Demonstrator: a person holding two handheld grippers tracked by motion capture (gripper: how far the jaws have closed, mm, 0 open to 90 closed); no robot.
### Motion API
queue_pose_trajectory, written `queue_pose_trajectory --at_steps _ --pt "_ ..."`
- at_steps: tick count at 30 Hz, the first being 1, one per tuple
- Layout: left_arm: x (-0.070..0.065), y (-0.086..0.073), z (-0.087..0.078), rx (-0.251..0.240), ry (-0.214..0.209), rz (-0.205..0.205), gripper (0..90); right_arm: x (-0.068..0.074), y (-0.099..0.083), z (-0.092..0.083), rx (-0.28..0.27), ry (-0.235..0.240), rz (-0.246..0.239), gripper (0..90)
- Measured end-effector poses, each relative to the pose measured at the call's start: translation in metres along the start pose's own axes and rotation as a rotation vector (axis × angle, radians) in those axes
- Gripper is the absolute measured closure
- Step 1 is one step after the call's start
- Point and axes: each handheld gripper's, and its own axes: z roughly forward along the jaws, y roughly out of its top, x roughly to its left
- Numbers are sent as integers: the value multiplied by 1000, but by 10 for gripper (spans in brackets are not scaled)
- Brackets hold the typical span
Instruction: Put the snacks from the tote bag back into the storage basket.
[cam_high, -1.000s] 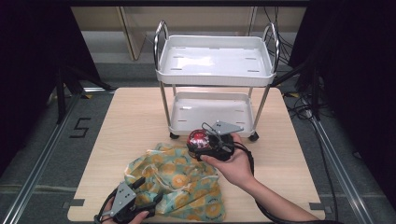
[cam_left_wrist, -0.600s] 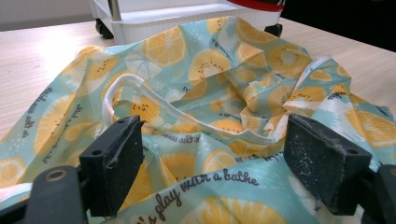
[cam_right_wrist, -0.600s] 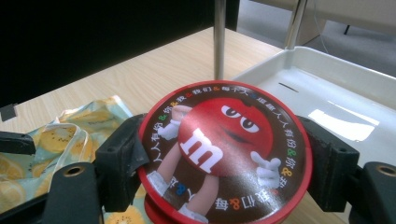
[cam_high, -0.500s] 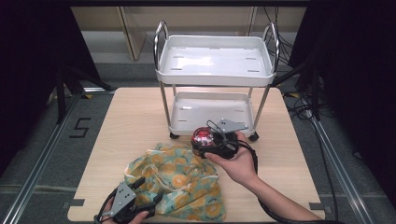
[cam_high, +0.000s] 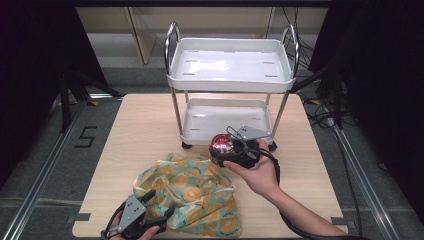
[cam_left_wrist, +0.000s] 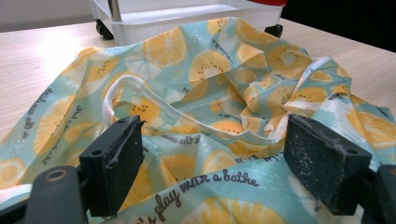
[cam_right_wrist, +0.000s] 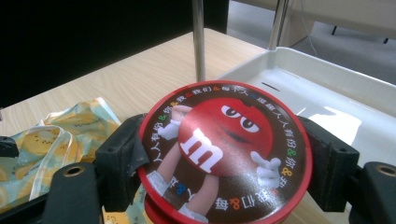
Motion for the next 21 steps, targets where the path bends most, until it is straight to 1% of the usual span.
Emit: queue_pose_trajectory --at_steps 1,4,5,6,7,8,9,10,11,13,14,15,16,17,18,19,20,21 --pt "0 0 0 0 0 -1 197 -1 0 0 2 -1 -13 267" --pt "0 0 0 0 1 -1 197 -2 0 -1 0 -2 -12 267" --pt "0 0 0 -1 1 -2 197 -2 0 -1 1 -13 -3 267" --pt "0 0 0 0 1 -2 197 -2 -1 -1 -12 -22 -5 267" --pt "0 0 0 -1 1 -2 197 -2 -1 -1 -5 -19 12 267" --pt "0 0 0 -2 -2 3 197 -2 -1 -1 -4 -20 10 267" --pt "0 0 0 -1 2 -3 197 -5 -1 -1 -10 -27 -11 267" --pt "1 0 0 -2 -2 6 197 -4 -1 -2 1 -27 0 267" --pt "1 0 0 1 -2 5 197 -7 -1 -1 -8 -24 -28 267" --pt "0 0 0 -5 -2 1 197 -7 -1 -1 -7 -20 -13 267" --pt "0 0 0 -9 -2 -3 197 -7 -1 -1 -10 -21 -14 267" --pt "1 0 0 -2 -2 5 197 -8 -1 -1 -8 -22 -15 267" --pt "1 0 0 -2 -2 5 197 -9 -1 -1 -7 -22 -19 267" --pt "1 0 0 -3 -2 4 197 -10 -1 -2 -9 -38 -27 267" --pt "1 0 0 -3 -2 4 197 -10 -2 -2 -6 -27 -16 267" --pt "1 0 0 -4 -2 5 197 -10 -2 -3 -4 -27 -2 267" --pt "0 1 -1 3 1 6 197 -11 -2 -3 -9 -38 2 267" --pt "1 1 -1 3 1 7 197 -12 -2 -3 -16 -49 -9 267"
